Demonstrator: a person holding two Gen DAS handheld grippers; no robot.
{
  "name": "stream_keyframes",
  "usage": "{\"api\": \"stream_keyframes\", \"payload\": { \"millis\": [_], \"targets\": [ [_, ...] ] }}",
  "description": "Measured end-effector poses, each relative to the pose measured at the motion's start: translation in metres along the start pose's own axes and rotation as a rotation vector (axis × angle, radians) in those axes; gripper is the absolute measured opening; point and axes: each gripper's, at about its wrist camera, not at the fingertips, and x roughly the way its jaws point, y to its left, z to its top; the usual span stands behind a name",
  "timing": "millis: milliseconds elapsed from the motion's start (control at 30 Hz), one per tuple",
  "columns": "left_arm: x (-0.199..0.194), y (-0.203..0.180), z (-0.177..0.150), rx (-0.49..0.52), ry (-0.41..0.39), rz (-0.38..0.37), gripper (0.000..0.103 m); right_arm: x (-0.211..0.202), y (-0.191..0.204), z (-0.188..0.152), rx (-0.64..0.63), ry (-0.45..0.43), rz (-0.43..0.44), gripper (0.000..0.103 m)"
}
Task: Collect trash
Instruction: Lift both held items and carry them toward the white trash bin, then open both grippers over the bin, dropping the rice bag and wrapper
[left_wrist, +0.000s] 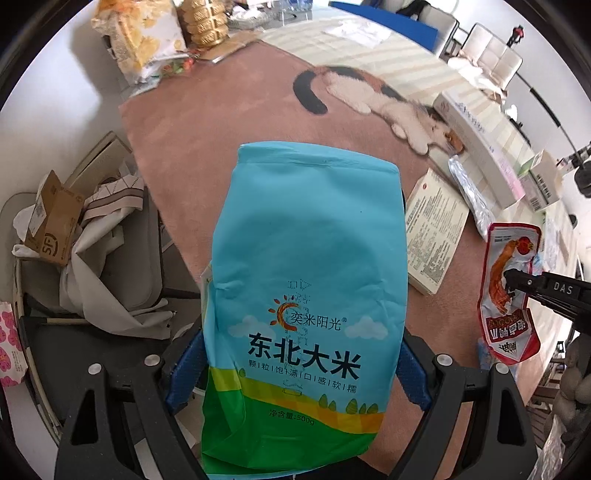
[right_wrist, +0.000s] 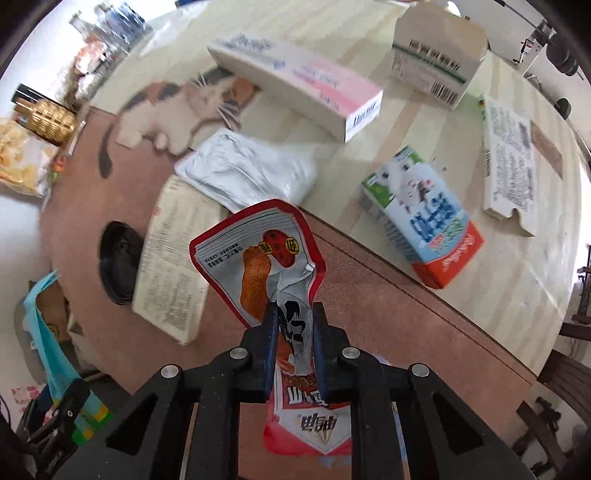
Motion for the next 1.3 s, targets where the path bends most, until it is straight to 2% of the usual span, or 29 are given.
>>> {"api": "stream_keyframes", "payload": {
  "millis": [167,300,433,600,733,867,967,1133,1267,1300],
  "targets": [
    [-0.033,0.025,-0.010,-0.028,-0.064,-0.024,0.088,-0.044,0.008,-0.018,-0.001,-0.076,0.046,0.017],
    [-0.059,0.058,-0.029,-0.064,-0.112,-0.035,0.088,-0.074,0.041,-0.046,-0.029,-0.112,0.104,0.017],
    [-0.071,0.100,-0.059,-0.122,-0.121,-0.045,0.088,-0.083,0.082,-0.089,-0.095,-0.094,0.170,0.017],
    [-0.055,0.168,-0.113,-0.226,-0.057,-0.044,0.088,-0.051,0.153,-0.160,-0.189,0.001,0.240,0.017],
    [-0.006,0.222,-0.156,-0.316,0.050,-0.004,0.088,0.016,0.208,-0.213,-0.279,0.116,0.244,0.017],
    [0.071,0.273,-0.202,-0.450,0.163,-0.008,0.088,0.108,0.250,-0.256,-0.346,0.235,0.211,0.017],
    [0.148,0.306,-0.233,-0.561,0.242,-0.055,0.088,0.185,0.269,-0.280,-0.383,0.311,0.185,0.017],
    [0.263,0.341,-0.269,-0.718,0.335,-0.185,0.089,0.317,0.285,-0.308,-0.410,0.405,0.147,0.017],
    [0.341,0.360,-0.280,-0.782,0.354,-0.259,0.092,0.401,0.290,-0.317,-0.393,0.474,0.147,0.018],
    [0.356,0.363,-0.282,-0.784,0.354,-0.260,0.097,0.425,0.292,-0.320,-0.396,0.491,0.148,0.018]
  ]
}}
